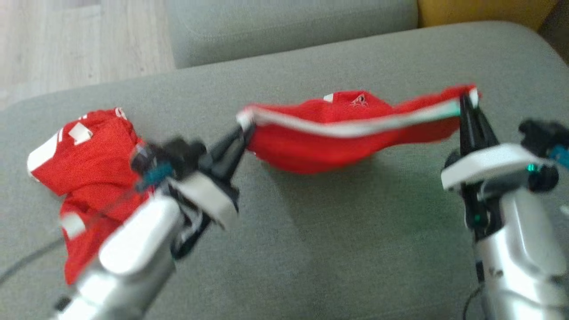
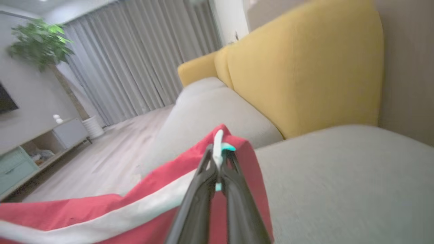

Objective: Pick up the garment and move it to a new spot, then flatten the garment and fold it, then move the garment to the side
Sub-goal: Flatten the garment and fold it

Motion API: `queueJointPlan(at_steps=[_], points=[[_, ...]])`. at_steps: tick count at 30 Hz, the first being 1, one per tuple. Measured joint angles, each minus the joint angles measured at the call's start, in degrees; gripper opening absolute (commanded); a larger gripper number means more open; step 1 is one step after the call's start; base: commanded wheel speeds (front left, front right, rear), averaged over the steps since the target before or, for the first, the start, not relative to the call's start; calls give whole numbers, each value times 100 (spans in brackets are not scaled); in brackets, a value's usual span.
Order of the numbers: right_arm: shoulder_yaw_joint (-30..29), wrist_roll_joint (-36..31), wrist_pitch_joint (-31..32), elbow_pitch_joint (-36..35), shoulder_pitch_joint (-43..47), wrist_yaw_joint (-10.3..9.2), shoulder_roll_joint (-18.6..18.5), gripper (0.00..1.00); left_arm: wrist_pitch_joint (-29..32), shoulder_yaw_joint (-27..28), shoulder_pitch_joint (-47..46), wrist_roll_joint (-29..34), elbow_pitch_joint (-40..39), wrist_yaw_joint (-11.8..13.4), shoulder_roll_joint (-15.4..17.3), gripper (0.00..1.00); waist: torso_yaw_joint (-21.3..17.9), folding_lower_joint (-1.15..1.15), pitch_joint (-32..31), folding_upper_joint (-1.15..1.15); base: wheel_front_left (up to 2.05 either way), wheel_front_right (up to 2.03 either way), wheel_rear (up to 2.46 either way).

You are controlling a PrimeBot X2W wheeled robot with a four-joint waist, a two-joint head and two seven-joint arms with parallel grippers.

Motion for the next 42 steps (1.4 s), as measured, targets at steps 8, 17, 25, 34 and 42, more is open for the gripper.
queueJointPlan(at_steps=[8,17,25,34,42], points=[[145,123,198,-650,-768,0,-15,0,364,305,-917,-357,-495,-7,187,0,-22,0,-284,0,0,0,0],[-62,125,559,-1596,-633,0,-145,0,745,653,-775,-903,-1405,140,546,0,77,0,-447,0,0,0,0],[-318,-27,1259,-2081,-247,0,-155,0,1343,690,-319,-1159,-2164,363,877,0,164,-1,-150,0,0,0,0],[-327,70,1395,-482,-2668,0,-171,0,1533,972,-2290,-1192,-1025,218,698,0,79,2,957,0,0,0,0],[-144,-688,-112,1644,-5260,0,-191,0,622,1408,-4395,-868,744,100,219,0,-120,4,1937,0,0,0,0]])
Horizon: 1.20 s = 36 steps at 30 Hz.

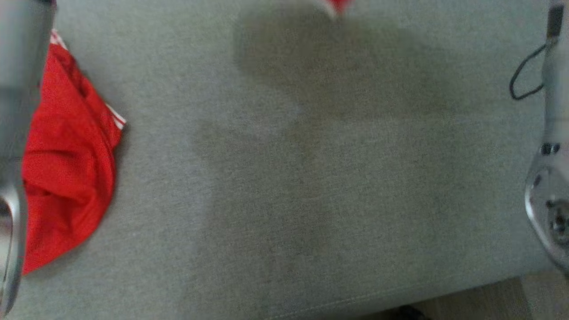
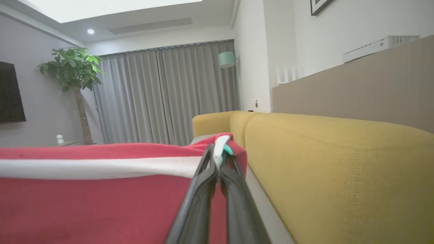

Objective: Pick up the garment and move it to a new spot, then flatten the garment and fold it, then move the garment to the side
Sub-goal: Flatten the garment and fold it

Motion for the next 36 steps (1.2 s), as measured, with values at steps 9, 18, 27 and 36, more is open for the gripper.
queueJointPlan(at_steps=[9,18,27,36], points=[[181,-452,-675,1873,19,0,-237,0,-870,-485,175,-34,1126,-134,-552,0,25,-4,62,0,0,0,0],[1287,100,223,2835,1477,0,-784,0,-1013,-2065,2649,-829,530,-152,-303,0,114,-5,-447,0,0,0,0],[2630,1361,1655,2048,2512,3,-1483,0,-1154,-2590,3954,-1120,-179,-146,13,0,149,-5,-1073,1,0,0,0],[3197,2910,3036,261,4237,3,-2753,0,-1087,-3104,5058,-1091,-1156,288,41,0,235,-5,-1742,1,0,0,0]])
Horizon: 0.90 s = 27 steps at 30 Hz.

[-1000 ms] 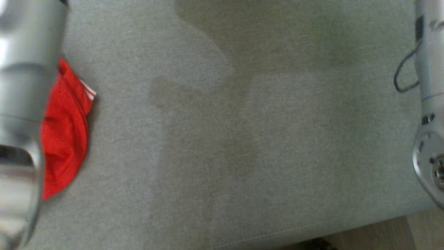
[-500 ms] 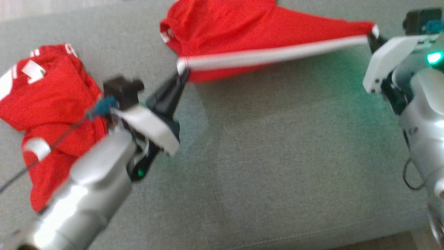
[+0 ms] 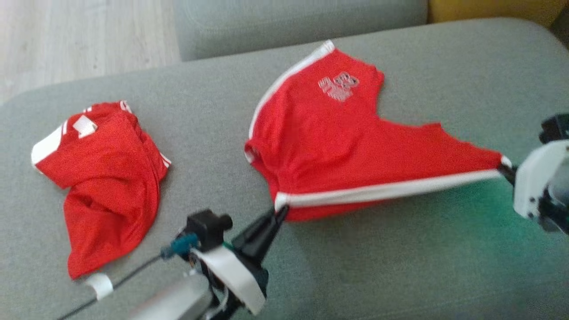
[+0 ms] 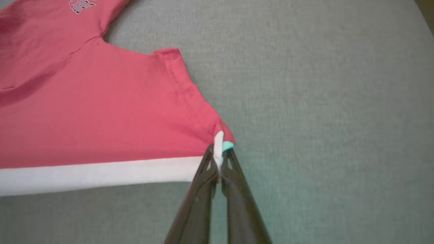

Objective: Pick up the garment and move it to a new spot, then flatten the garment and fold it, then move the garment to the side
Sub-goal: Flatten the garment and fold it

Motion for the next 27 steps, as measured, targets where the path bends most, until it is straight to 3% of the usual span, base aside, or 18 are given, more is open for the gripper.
queueJointPlan(at_steps=[5,10,19,27], points=[[-250,461,554,-1124,839,0,-594,0,96,-179,446,25,-570,288,131,0,6,0,-192,0,0,0,0],[-893,365,475,-1804,962,0,-624,0,143,-140,399,43,-837,433,193,0,41,1,-52,0,0,0,0],[-1692,-730,120,-2051,273,0,204,0,143,229,-431,80,-720,516,146,0,263,3,527,0,0,0,0],[-1767,-1778,-235,-1267,-1105,0,656,0,186,315,-1074,119,-246,271,-153,0,626,3,1166,0,0,0,0]])
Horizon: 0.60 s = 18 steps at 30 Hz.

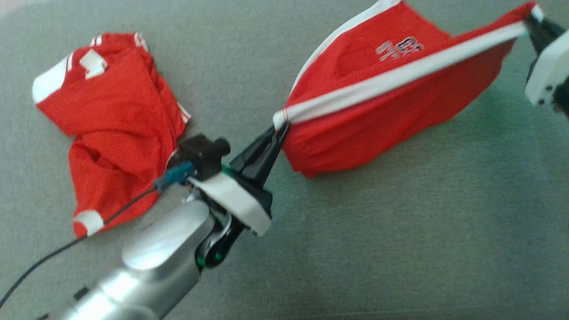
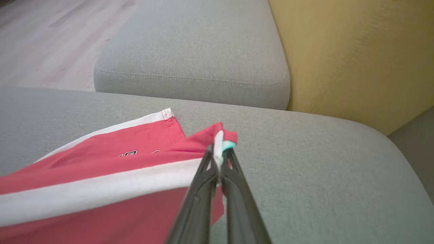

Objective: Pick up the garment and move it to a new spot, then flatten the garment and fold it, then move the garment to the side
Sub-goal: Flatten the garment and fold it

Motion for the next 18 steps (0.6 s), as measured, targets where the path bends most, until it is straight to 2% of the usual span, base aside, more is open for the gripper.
queueJointPlan(at_steps=[7,18], points=[[109,-686,-419,1069,-947,0,93,0,-57,7,-561,114,468,-236,-401,0,395,0,503,0,0,0,0],[263,-1101,-1048,2362,-1903,0,174,0,-255,-48,-995,194,1070,-465,-825,0,927,-1,1041,0,0,0,0]])
